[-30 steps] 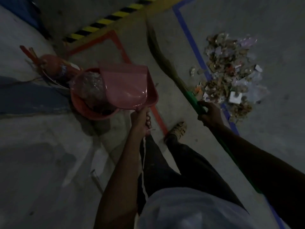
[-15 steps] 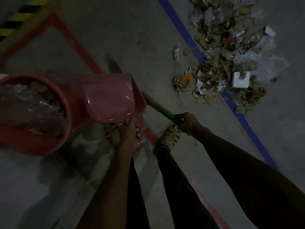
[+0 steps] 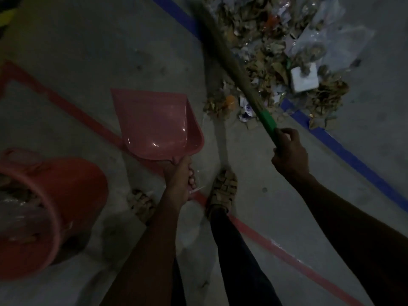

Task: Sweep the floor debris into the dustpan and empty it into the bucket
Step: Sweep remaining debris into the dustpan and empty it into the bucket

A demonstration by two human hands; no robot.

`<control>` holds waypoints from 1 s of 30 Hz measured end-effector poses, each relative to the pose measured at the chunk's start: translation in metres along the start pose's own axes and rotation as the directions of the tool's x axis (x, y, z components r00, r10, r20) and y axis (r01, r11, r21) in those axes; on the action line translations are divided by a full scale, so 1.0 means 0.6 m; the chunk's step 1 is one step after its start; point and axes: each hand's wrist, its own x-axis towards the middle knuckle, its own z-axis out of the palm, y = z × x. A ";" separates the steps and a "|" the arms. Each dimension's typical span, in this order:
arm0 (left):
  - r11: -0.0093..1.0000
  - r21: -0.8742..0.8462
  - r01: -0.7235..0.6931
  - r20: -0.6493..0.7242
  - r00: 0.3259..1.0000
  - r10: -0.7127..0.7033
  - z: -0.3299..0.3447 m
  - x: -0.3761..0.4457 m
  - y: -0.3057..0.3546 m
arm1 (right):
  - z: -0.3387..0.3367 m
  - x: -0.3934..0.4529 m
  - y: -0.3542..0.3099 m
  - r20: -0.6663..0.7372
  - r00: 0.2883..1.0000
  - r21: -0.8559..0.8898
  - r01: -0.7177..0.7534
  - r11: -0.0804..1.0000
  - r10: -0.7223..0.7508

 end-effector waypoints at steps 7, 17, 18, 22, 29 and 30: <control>0.995 0.098 0.033 0.090 0.995 -0.041 0.051 0.002 0.006 | 0.014 -0.049 0.044 -0.039 0.998 0.334 -0.029 0.942 0.044; 0.991 0.134 0.013 0.002 1.000 -0.013 0.092 -0.024 -0.031 | 0.046 -0.047 0.123 0.214 0.939 0.222 -0.317 0.922 0.271; 0.991 0.136 0.013 -0.011 1.000 -0.012 0.092 -0.026 -0.036 | 0.039 -0.041 0.133 0.147 0.951 0.201 -0.299 0.933 0.273; 0.988 0.149 0.049 -0.011 0.999 -0.048 0.092 -0.035 -0.055 | 0.014 -0.023 0.151 -0.041 0.955 0.207 -0.281 0.937 0.295; 0.981 0.195 -0.007 0.014 1.000 0.004 0.116 -0.048 -0.054 | -0.012 -0.037 0.133 -0.238 0.941 0.354 -0.148 0.923 0.242; 0.977 0.212 -0.029 0.013 1.000 0.027 0.119 -0.052 -0.049 | -0.015 -0.040 0.126 -0.242 0.940 0.377 -0.135 0.916 0.239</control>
